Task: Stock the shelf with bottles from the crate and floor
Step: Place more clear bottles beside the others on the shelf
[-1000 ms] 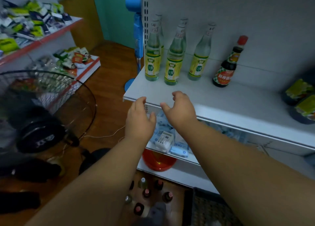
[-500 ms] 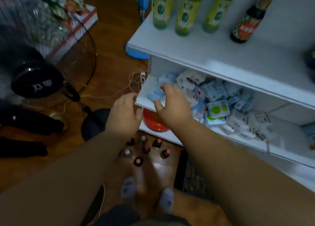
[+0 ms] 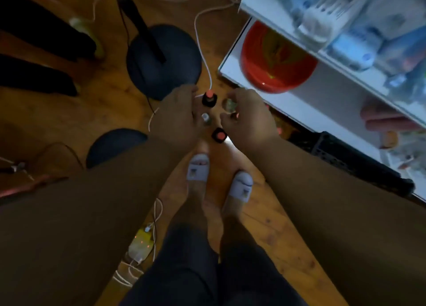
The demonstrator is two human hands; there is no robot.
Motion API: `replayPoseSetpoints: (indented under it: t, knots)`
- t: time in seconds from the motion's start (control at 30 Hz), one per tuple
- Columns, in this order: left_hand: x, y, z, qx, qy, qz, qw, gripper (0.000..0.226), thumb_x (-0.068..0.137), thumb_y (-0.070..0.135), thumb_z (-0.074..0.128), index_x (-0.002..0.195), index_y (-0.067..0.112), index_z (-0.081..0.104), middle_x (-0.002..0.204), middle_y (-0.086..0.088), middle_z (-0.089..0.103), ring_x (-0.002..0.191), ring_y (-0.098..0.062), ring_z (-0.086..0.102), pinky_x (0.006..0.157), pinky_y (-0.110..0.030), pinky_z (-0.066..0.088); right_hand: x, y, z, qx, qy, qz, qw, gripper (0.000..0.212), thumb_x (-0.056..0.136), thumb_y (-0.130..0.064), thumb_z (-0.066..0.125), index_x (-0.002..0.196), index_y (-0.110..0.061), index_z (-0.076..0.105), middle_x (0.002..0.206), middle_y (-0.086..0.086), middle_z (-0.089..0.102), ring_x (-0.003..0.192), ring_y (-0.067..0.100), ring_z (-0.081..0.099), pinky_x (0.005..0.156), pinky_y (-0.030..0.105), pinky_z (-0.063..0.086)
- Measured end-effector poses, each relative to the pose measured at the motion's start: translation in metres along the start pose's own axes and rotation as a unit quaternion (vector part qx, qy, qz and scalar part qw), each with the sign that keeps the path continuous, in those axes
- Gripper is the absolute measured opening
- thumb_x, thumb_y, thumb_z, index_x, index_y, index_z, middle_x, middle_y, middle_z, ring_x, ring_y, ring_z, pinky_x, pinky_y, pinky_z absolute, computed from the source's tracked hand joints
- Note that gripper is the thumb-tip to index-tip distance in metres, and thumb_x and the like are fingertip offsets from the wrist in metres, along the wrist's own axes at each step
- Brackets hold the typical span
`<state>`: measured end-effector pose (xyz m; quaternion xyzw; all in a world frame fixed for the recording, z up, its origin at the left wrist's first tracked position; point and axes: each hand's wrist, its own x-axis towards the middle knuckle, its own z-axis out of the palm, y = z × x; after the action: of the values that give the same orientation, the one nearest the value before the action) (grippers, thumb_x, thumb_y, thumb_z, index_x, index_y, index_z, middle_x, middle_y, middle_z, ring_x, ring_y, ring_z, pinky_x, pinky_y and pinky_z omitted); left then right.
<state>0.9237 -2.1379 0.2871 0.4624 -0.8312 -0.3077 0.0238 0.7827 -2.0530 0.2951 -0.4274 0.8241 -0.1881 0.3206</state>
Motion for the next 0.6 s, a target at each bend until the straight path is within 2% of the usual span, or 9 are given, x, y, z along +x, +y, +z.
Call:
replayPoseSetpoints:
  t: [0.07, 0.13, 0.23, 0.33, 0.47, 0.6]
  knots:
    - [0.003, -0.022, 0.034, 0.008, -0.011, 0.007, 1.0, 0.043, 0.085, 0.025, 0.048, 0.123, 0.006, 0.055, 0.113, -0.017, 0.061, 0.099, -0.035, 0.06, 0.082, -0.05, 0.05, 0.013, 0.019, 0.036, -0.011, -0.021, -0.002, 1.0, 0.04, 0.089, -0.024, 0.064, 0.127, -0.013, 0.056, 0.123, 0.012, 0.056, 0.103, 0.029, 0.06, 0.082, 0.039, 0.05]
    - [0.007, -0.045, 0.07, 0.001, -0.025, -0.01, 1.0, 0.038, 0.085, 0.012, 0.055, 0.122, 0.002, 0.056, 0.112, -0.021, 0.061, 0.099, -0.038, 0.059, 0.084, -0.05, 0.049, 0.024, 0.041, 0.069, -0.008, -0.039, -0.006, 0.999, 0.037, 0.09, -0.021, 0.064, 0.125, -0.012, 0.056, 0.12, 0.012, 0.056, 0.103, 0.028, 0.059, 0.08, 0.035, 0.047]
    - [0.014, -0.079, 0.119, -0.022, -0.032, -0.023, 0.999, 0.042, 0.083, -0.002, 0.061, 0.124, -0.002, 0.055, 0.114, -0.023, 0.06, 0.102, -0.038, 0.058, 0.085, -0.039, 0.045, 0.043, 0.077, 0.112, -0.003, -0.053, -0.005, 0.999, 0.039, 0.091, -0.023, 0.064, 0.128, -0.013, 0.055, 0.126, 0.01, 0.055, 0.11, 0.025, 0.056, 0.082, 0.027, 0.039]
    - [0.028, -0.11, 0.155, -0.028, -0.064, -0.044, 0.997, 0.045, 0.087, 0.004, 0.06, 0.131, 0.003, 0.051, 0.119, -0.018, 0.058, 0.106, -0.032, 0.056, 0.085, -0.029, 0.036, 0.07, 0.103, 0.152, -0.027, -0.083, -0.002, 0.996, 0.045, 0.092, -0.026, 0.062, 0.134, -0.015, 0.051, 0.134, 0.01, 0.051, 0.113, 0.027, 0.055, 0.083, 0.031, 0.042]
    - [0.059, -0.143, 0.196, -0.016, -0.111, -0.076, 0.991, 0.052, 0.088, 0.014, 0.062, 0.137, 0.01, 0.044, 0.132, -0.015, 0.052, 0.115, -0.031, 0.053, 0.097, -0.044, 0.043, 0.109, 0.123, 0.191, -0.016, -0.086, 0.035, 0.996, 0.04, 0.093, -0.023, 0.059, 0.132, -0.016, 0.05, 0.132, 0.009, 0.051, 0.107, 0.026, 0.059, 0.082, 0.036, 0.048]
    - [0.084, -0.151, 0.226, 0.015, -0.161, -0.1, 0.982, 0.067, 0.091, 0.025, 0.062, 0.148, 0.016, 0.029, 0.144, -0.014, 0.039, 0.124, -0.031, 0.047, 0.098, -0.041, 0.04, 0.13, 0.14, 0.211, -0.043, -0.131, 0.036, 0.99, 0.043, 0.096, -0.019, 0.055, 0.138, -0.019, 0.044, 0.138, 0.01, 0.047, 0.116, 0.028, 0.056, 0.081, 0.032, 0.043]
